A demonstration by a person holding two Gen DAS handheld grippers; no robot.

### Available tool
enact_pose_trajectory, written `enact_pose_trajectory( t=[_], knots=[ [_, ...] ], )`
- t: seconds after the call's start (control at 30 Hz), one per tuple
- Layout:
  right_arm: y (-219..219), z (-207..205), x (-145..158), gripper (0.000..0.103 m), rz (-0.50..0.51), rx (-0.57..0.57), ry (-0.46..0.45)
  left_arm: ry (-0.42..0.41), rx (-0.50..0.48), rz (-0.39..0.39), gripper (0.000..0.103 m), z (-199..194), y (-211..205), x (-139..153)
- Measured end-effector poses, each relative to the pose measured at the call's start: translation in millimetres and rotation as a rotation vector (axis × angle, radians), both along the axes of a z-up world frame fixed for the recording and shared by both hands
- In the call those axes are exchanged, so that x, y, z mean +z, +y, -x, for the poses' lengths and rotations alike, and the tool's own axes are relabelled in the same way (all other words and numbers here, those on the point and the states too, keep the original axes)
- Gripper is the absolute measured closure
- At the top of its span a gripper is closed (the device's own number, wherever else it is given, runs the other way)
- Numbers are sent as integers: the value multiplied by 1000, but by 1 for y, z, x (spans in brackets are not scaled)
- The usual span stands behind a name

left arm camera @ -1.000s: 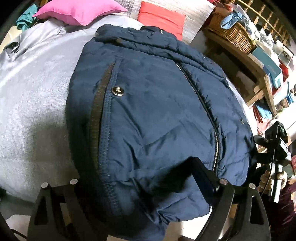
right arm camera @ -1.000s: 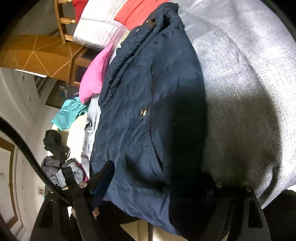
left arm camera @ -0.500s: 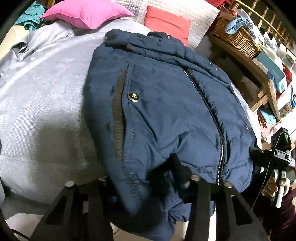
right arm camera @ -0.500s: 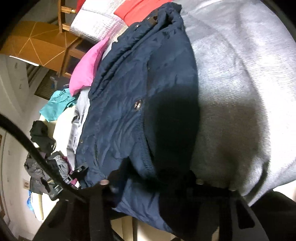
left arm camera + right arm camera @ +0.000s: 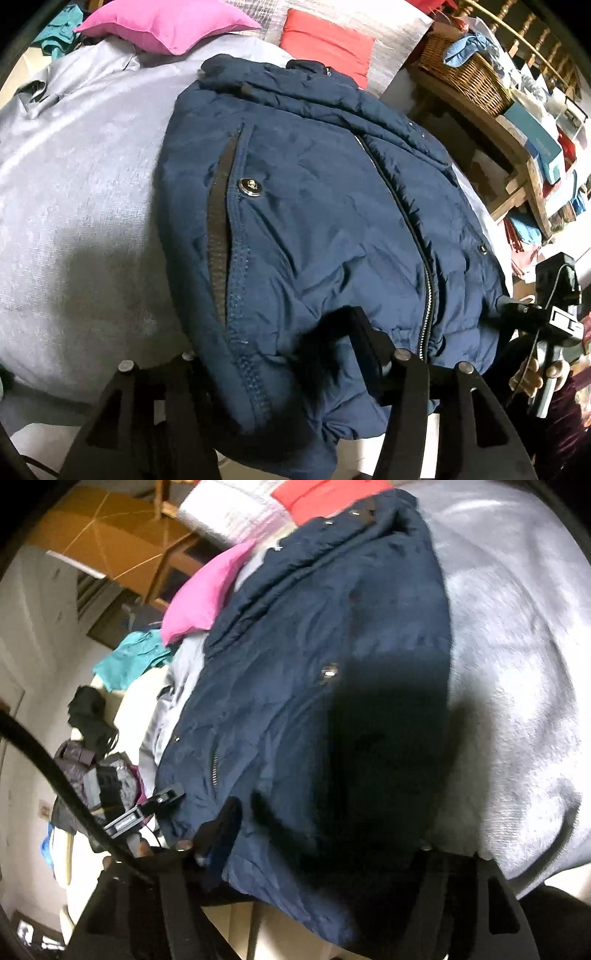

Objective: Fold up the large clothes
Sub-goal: 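Hold the folded jacket edge with both tools and press it flat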

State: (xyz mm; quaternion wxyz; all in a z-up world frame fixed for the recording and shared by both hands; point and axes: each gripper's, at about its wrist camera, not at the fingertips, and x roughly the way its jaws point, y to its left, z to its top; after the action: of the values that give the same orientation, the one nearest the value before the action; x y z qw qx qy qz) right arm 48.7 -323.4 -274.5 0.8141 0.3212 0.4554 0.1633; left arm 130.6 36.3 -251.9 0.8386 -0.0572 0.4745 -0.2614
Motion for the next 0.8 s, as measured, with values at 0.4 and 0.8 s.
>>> enact_pose_trajectory(
  t=[0.4,0.8],
  knots=[
    [16,26,25,70,125,-27,-114,-63,-17,17,85,18,5,18],
    [-5,78,52,73,44,-44,-200,-66,-50,77,85,52,20,27]
  ],
)
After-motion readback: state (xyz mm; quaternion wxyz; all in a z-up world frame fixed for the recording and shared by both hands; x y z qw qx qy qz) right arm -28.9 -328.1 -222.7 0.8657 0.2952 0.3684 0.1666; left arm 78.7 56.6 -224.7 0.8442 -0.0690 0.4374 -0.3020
